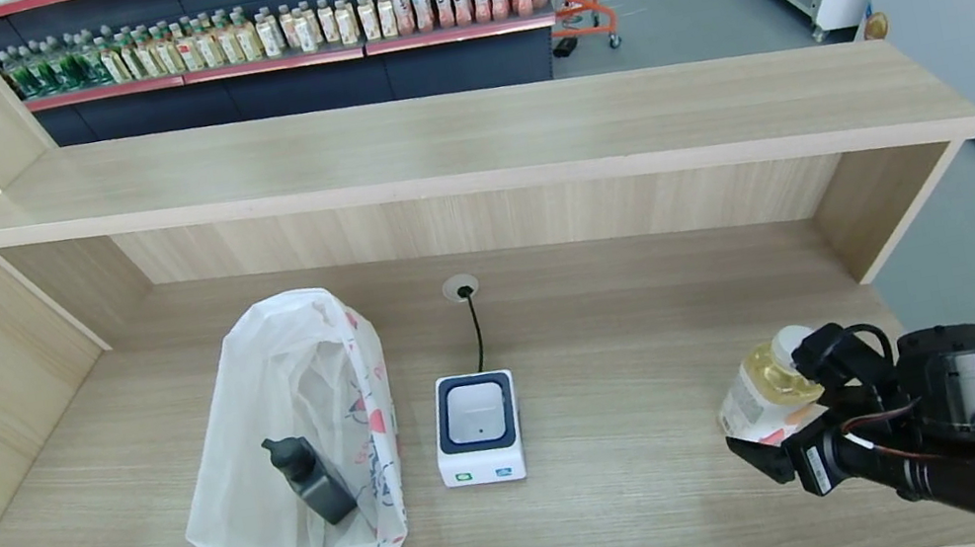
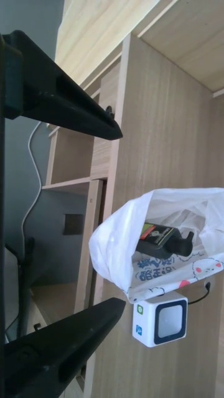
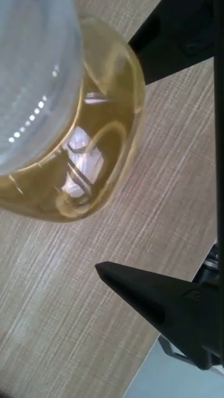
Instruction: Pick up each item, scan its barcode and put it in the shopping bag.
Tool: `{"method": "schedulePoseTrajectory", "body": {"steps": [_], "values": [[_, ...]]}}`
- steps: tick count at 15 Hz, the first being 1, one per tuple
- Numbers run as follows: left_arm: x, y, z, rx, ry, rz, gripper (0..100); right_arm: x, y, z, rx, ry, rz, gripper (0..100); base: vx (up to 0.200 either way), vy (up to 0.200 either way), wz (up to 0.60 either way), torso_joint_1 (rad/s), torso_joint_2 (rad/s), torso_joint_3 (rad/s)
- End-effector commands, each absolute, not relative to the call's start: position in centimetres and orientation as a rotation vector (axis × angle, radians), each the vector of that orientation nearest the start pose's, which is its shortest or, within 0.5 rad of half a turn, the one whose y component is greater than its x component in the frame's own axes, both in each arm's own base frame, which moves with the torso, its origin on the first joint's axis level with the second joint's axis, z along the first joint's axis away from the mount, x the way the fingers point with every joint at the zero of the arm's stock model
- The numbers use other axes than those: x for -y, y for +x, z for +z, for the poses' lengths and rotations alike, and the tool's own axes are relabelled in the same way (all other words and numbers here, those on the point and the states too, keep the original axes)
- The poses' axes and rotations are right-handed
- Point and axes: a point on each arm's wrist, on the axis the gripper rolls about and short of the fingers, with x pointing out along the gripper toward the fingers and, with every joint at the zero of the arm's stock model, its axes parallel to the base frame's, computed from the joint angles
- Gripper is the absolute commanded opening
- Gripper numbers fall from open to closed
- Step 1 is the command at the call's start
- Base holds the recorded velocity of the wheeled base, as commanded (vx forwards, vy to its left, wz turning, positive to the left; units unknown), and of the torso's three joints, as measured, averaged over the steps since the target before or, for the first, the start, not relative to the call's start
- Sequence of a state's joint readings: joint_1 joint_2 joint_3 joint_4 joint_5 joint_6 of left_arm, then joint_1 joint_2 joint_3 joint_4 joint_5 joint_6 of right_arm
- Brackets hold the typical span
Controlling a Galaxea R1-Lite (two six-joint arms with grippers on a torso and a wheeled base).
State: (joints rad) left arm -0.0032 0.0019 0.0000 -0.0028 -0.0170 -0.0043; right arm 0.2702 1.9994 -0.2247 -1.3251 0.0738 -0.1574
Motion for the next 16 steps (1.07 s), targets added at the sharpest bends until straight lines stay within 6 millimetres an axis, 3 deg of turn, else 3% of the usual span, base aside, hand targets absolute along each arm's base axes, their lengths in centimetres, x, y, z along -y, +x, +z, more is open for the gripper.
{"method": "schedulePoseTrajectory", "body": {"steps": [1,16], "values": [[0.0,-2.3,7.6,0.001,-0.005,-0.020,100,-7.1,25.0,3.8,-0.429,-0.201,0.375,100,0.000,0.000,0.00,0.000,0.00,0.000],[0.0,-2.3,7.6,0.001,-0.005,-0.020,100,-10.2,29.9,4.4,-0.285,-0.200,0.425,100,0.000,0.000,0.00,0.000,0.00,0.000]]}}
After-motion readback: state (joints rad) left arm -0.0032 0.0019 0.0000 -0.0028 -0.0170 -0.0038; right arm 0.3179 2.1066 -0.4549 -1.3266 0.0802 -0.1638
